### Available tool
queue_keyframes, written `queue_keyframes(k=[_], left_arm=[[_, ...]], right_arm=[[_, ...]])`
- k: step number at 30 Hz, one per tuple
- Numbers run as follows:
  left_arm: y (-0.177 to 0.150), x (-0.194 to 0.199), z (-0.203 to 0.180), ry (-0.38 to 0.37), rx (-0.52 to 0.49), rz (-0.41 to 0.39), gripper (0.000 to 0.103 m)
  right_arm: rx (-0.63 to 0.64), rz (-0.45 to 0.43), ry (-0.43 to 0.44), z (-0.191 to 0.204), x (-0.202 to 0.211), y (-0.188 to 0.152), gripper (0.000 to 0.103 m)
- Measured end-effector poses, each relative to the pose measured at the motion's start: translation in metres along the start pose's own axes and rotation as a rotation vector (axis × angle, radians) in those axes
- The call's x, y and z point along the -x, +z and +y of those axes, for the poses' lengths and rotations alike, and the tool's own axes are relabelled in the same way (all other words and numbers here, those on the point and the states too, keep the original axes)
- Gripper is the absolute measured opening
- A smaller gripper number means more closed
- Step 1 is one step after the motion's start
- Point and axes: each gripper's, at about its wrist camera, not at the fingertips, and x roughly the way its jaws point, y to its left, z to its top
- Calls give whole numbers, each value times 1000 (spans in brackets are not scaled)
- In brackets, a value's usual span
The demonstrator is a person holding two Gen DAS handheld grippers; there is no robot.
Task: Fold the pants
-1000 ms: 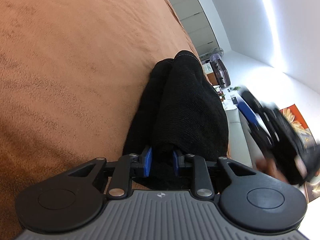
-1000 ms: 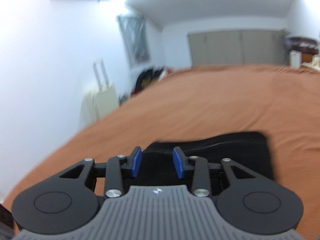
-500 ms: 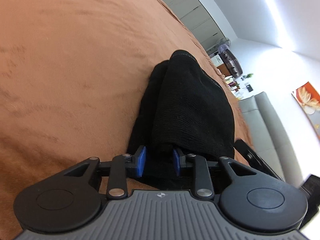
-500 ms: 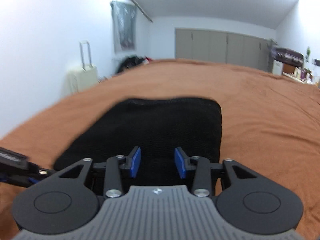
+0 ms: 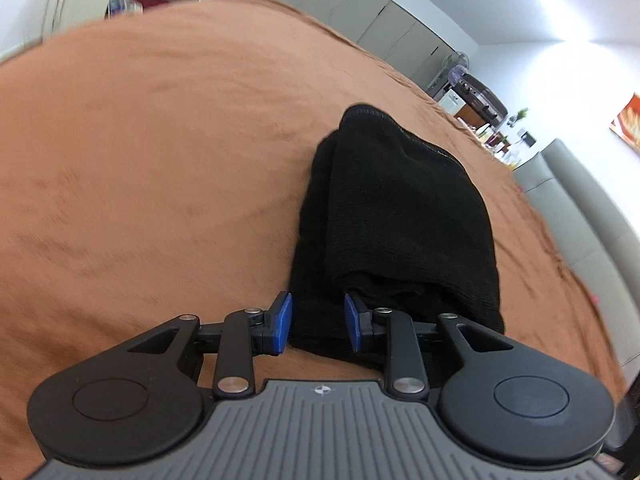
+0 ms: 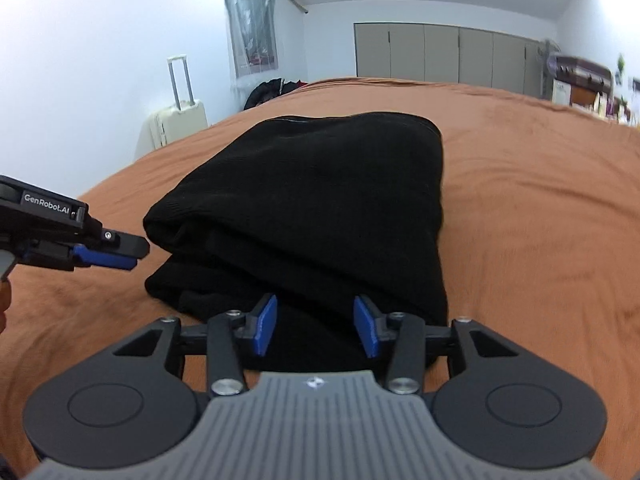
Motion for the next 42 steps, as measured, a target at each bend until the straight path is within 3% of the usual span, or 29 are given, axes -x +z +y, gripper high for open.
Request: queue_keyframes(k=[4, 7, 9, 11, 15, 19, 26, 31, 34, 37, 42], left_arm=[[6, 13, -8, 107, -106, -37, 78], [10, 22, -8, 151, -153, -90, 93], [13, 28, -5, 166, -175, -149, 96], [19, 29, -1, 158, -161, -157, 103], [36, 16, 18, 21, -50, -59, 103], [48, 2, 37, -112, 103, -23, 103], [68, -34, 30, -172, 136, 51, 103], [79, -68, 28, -255, 199, 135, 103], [82, -94, 30, -307, 214, 207, 103], [82, -117, 42, -313, 291, 258, 103], [74, -139, 61, -419, 400, 309, 103]], right_arm=[[-65, -28, -1, -18, 21, -5, 44], [-80, -75, -40, -37, 34, -2, 52], [-117, -92, -55, -49, 40, 1, 54], [-160, -103, -52, -61, 44, 5, 57], [-202, -115, -58, -73, 47, 10, 62], [-229, -95, -48, -82, 39, 6, 63], [-341, -56, 5, -109, 16, 11, 66], [-445, -21, 58, -136, -6, 22, 74], [-495, 21, 128, -151, -27, 28, 79], [-556, 68, 254, -168, -54, 33, 88], [-633, 174, 451, -185, -101, 41, 96]])
